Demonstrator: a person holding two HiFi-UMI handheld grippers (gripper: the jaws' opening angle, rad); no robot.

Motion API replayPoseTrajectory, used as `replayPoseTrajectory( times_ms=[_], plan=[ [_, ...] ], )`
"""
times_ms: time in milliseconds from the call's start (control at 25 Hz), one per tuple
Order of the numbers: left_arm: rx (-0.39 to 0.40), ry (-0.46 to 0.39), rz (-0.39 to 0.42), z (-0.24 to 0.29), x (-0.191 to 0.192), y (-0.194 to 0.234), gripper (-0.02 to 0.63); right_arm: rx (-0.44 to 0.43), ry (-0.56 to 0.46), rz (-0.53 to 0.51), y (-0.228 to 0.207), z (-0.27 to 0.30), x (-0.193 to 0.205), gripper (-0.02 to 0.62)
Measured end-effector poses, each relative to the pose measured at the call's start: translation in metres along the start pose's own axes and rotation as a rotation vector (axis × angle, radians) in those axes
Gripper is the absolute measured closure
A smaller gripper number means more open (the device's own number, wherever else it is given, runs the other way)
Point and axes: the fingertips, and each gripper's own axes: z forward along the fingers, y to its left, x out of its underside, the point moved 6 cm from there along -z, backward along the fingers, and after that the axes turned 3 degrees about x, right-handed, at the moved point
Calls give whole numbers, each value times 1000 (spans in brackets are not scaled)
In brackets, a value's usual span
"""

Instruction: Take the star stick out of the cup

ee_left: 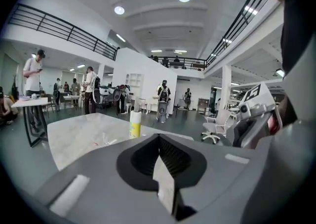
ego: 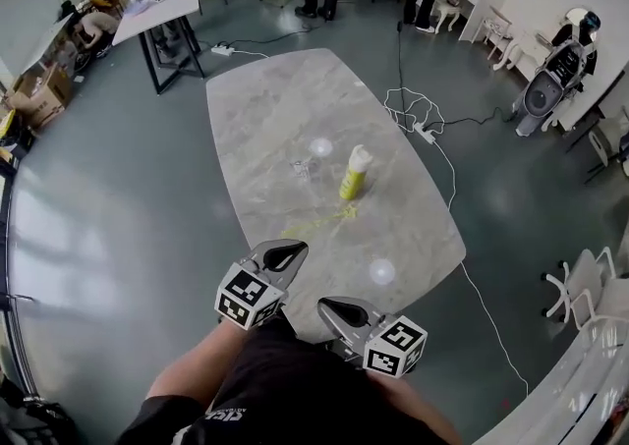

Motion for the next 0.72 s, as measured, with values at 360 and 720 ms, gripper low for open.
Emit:
replayPoseTrajectory(
  times_ms=[360, 720],
  plan=[
    [-101, -43, -80, -79, -19, -34, 604, 49, -78, 63, 4, -29, 9, 583],
    [-32, -100, 41, -104, -55, -26, 604, 102, -67, -112, 29, 9, -8, 583]
  ],
)
